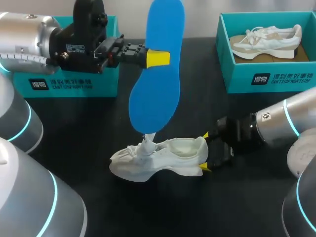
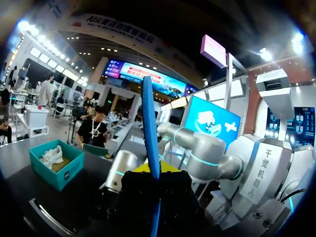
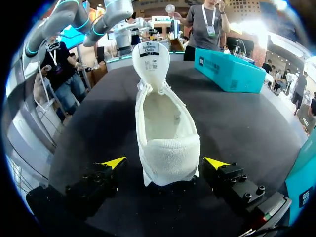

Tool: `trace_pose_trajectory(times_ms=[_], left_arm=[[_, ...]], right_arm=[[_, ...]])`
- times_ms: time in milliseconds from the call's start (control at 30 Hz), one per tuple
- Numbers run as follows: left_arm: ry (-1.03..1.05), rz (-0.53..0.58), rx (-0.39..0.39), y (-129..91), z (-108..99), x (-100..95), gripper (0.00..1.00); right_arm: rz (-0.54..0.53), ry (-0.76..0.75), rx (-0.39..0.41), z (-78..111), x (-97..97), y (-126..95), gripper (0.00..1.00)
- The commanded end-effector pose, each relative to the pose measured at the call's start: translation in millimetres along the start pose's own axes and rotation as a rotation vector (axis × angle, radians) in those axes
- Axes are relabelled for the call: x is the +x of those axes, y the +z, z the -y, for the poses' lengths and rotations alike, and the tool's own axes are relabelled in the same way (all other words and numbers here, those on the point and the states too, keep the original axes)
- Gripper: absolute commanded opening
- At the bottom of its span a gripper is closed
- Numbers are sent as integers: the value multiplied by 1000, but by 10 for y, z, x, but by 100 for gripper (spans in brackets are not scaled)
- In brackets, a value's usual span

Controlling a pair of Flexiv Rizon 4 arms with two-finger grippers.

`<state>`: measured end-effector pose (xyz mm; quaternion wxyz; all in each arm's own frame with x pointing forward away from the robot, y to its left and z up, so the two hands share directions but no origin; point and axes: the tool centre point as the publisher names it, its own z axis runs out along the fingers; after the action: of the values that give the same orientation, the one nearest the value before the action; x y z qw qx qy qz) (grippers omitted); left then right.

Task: Take the shoe out of the shoebox, open the shoe tongue, remove and reinsert the insole, then place the shoe into the shoebox

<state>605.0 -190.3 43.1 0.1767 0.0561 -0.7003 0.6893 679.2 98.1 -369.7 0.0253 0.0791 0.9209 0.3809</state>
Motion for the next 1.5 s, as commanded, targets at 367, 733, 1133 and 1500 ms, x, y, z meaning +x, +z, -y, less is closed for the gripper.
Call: trace_pose_trajectory(times_ms=[367,733,1133,1500], left_arm=[[0,0,-2,-2,3,-2,0],[0,0,-2,-2,3,-2,0],[0,0,-2,-2,3,-2,0],[0,0,-2,-2,3,-2,0]], right_arm=[[39,12,787,-221,-43,-170,100],[42,15,922,-354,-22,-156,100],[42,18,975,-414,11,-123,100],[45,23,959,-397,18,-108,100]])
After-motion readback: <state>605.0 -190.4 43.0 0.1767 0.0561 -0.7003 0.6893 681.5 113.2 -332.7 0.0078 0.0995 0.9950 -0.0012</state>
